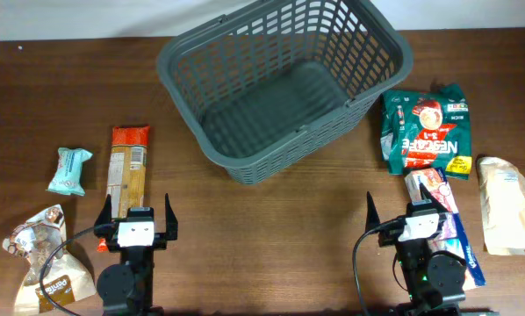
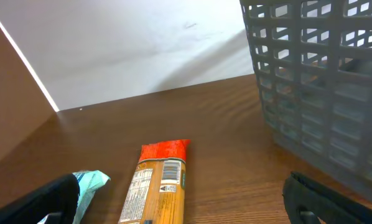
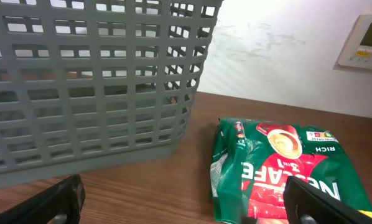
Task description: Pack container
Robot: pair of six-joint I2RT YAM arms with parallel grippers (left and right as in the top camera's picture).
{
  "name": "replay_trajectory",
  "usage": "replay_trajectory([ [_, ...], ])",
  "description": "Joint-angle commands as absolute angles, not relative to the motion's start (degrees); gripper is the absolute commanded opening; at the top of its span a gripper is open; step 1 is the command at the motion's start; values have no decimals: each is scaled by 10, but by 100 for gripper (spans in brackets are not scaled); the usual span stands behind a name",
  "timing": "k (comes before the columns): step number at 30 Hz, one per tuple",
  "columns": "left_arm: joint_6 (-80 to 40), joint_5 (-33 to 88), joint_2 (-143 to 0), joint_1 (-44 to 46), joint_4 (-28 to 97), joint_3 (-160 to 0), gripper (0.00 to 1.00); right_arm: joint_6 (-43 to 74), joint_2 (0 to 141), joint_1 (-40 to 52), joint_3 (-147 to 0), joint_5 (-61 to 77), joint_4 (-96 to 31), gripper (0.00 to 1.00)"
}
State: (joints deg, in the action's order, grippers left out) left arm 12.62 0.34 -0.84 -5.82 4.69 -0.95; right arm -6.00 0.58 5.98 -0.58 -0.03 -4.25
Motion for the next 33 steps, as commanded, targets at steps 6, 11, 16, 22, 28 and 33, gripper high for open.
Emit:
replay_trajectory([
  [6,133,-3,-3,-62,47,-5,99,-55,3,56,-3,-7,-47,99],
  [11,133,-3,-3,-62,47,-5,99,-55,3,56,-3,-7,-47,99],
  [16,133,-3,-3,-62,47,-5,99,-55,3,56,-3,-7,-47,99],
  [22,133,-3,-3,-62,47,-5,99,-55,3,56,-3,-7,-47,99],
  [28,133,-2,-3,-62,47,-5,99,-55,3,56,-3,-7,-46,99],
  [33,124,11,-3,-62,47,-5,99,-55,3,56,-3,-7,-46,99],
])
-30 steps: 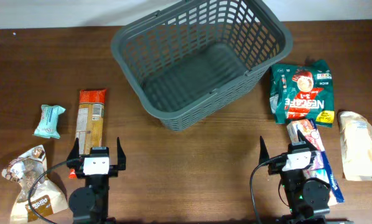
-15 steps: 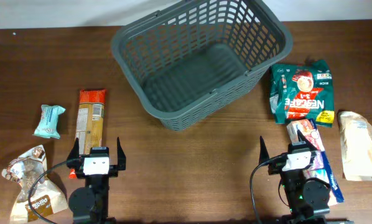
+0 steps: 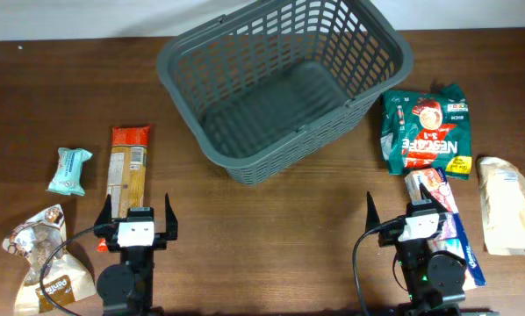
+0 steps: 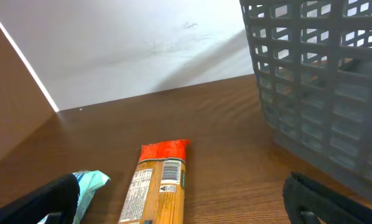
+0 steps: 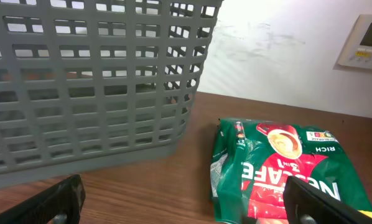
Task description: Pack container
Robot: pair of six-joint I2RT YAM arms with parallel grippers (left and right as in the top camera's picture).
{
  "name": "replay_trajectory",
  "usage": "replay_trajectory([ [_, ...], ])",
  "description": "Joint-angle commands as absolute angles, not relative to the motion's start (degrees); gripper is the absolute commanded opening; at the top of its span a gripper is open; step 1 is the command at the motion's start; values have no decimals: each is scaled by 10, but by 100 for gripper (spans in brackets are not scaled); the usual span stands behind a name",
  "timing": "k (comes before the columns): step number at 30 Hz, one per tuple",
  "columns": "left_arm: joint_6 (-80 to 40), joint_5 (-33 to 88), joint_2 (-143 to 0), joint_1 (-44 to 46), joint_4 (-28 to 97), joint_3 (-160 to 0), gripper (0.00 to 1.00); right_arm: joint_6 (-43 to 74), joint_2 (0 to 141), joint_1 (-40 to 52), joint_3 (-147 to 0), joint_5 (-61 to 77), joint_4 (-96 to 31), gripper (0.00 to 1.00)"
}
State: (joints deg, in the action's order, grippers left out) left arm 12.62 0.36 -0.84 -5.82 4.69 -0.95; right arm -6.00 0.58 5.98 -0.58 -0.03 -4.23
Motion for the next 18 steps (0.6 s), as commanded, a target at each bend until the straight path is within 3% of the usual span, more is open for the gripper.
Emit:
replay_trajectory([
  [1,112,15,-3,-62,46,-5,99,-55,3,56,-3,-7,-45,99],
  [8,37,37,-16,-62,87,-75,99,20,5,56,-63,34,-64,99],
  [18,36,62,-237,-60,272,-447,99,4,131,56,-415,69,-326,99],
])
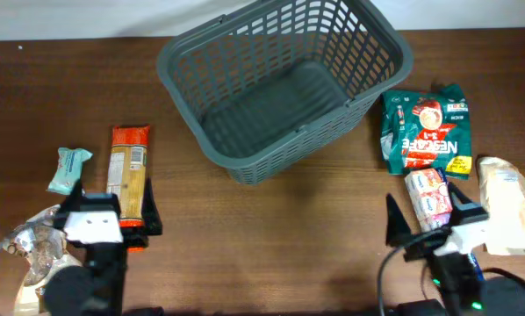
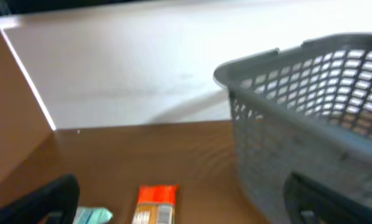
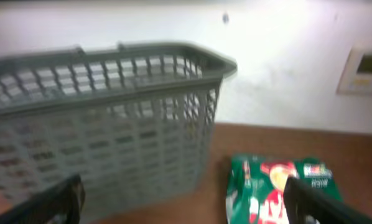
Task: Pack container
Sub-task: 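Raise both grippers and move them toward the grey basket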
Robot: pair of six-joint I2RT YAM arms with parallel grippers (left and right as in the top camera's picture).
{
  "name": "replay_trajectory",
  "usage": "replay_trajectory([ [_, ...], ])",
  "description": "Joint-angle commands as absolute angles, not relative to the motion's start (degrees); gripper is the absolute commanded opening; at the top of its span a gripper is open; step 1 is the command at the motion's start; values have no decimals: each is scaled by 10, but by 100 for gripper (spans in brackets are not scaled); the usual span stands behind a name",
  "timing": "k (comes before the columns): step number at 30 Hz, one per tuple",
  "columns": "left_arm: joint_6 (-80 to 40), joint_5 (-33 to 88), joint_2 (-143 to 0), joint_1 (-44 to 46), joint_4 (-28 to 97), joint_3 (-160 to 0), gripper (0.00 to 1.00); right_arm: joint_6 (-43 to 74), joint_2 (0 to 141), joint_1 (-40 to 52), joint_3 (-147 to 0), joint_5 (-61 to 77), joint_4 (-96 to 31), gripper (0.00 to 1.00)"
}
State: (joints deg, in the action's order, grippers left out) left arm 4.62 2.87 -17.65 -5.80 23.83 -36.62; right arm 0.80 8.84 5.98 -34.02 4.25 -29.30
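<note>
The empty grey basket [image 1: 245,165] stands at the back centre; its wall also fills the left wrist view [image 2: 310,130] and the right wrist view [image 3: 111,130]. My left gripper [image 1: 109,209] hangs open and empty near the long orange packet [image 1: 128,168] and the teal packet [image 1: 68,169]. The orange packet [image 2: 155,200] lies ahead between its fingers. My right gripper [image 1: 427,215] is open and empty beside the pink-and-white packet [image 1: 427,191], facing the green coffee bag [image 3: 279,190].
A brown snack bag [image 1: 36,254] lies at the front left. The green coffee bag [image 1: 425,132] sits right of the basket, with a beige pouch [image 1: 507,206] at the far right. The table's back edge meets a white wall [image 2: 124,68].
Both arms have moved. The left gripper is now further left, the right one further right, and both wrist views look from higher up. Both stay open. No object has moved.
At both earlier moments the two grippers rested open at the front of the table, with the basket empty and the packets lying around it. Now both arms have shifted outward and upward, holding nothing.
</note>
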Motion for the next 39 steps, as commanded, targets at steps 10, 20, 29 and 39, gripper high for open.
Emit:
replay_trajectory([
  [10,36,195,-383,-60,507,-750,99,5,369,56,-848,84,-720,99],
  [20,37,352,-379,-60,521,-751,40,3,375,56,-863,95,-750,4],
  [29,37,380,-380,-60,526,-751,2,82,376,56,-862,-69,-749,4],
  [39,17,377,-505,-60,407,-753,2,108,470,56,-862,-120,-662,4],
])
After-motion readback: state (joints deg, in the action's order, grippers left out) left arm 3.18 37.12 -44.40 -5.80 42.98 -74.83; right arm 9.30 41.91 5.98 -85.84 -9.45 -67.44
